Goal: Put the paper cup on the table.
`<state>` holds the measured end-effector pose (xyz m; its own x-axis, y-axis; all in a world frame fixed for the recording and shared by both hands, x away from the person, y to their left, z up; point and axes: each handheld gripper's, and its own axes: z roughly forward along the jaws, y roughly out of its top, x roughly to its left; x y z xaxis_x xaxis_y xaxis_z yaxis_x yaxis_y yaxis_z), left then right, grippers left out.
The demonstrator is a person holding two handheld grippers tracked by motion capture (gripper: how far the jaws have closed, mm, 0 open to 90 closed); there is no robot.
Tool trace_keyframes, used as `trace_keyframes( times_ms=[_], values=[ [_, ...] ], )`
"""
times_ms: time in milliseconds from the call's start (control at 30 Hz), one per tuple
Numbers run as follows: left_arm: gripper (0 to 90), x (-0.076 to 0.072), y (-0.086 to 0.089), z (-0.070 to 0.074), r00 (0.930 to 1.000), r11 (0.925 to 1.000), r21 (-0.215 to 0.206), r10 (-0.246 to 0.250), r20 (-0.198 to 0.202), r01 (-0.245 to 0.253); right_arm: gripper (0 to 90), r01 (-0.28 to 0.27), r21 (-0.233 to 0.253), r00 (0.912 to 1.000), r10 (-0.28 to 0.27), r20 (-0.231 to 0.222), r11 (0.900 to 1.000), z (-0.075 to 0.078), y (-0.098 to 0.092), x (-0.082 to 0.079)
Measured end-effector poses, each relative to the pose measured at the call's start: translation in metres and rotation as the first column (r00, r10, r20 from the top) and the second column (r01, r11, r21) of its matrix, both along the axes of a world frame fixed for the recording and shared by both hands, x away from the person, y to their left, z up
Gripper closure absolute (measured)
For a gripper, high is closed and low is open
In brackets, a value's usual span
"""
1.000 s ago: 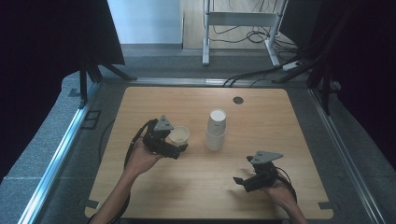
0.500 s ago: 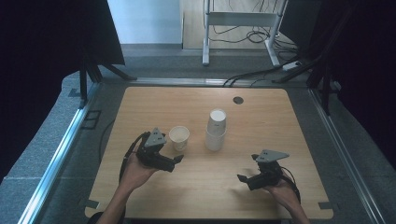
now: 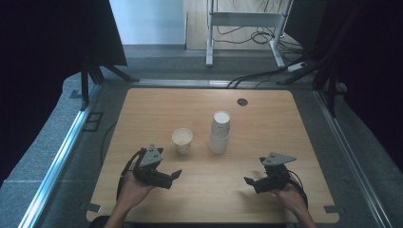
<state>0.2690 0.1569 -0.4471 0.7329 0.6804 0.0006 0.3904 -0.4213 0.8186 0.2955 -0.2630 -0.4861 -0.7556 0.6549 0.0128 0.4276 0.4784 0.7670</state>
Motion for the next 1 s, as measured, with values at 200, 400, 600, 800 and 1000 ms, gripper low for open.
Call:
trace_keyframes(
  times_ms=[200,400,600,800,1000],
  values=[
    [0.0,-0.002,0.004,-0.017,0.9995,0.9999,-0.002,0.015,-0.028,-0.015,0.0,0.011,-0.022,0.9999,-0.011,-0.002,1.000,-0.003,-0.001,0.000],
    [0.0,-0.002,0.004,-0.034,0.9977,0.9995,0.020,0.024,-0.064,-0.023,0.0,0.019,-0.048,0.9997,-0.019,-0.015,0.999,-0.009,-0.003,0.002],
    [0.0,0.001,0.000,-0.049,0.9951,0.9979,0.063,0.021,-0.097,-0.015,0.0,0.017,-0.074,0.9992,-0.019,-0.035,0.997,-0.015,-0.003,0.004],
    [0.0,0.004,-0.007,-0.063,0.9887,0.9948,0.102,0.009,-0.150,0.006,0.0,0.014,-0.100,0.9980,-0.020,-0.059,0.995,-0.022,-0.002,0.005],
    [0.0,0.005,-0.014,-0.073,0.9827,0.9885,0.149,0.003,-0.185,0.025,0.0,-0.001,-0.125,0.9970,-0.009,-0.077,0.992,-0.028,0.001,0.006]
  ],
)
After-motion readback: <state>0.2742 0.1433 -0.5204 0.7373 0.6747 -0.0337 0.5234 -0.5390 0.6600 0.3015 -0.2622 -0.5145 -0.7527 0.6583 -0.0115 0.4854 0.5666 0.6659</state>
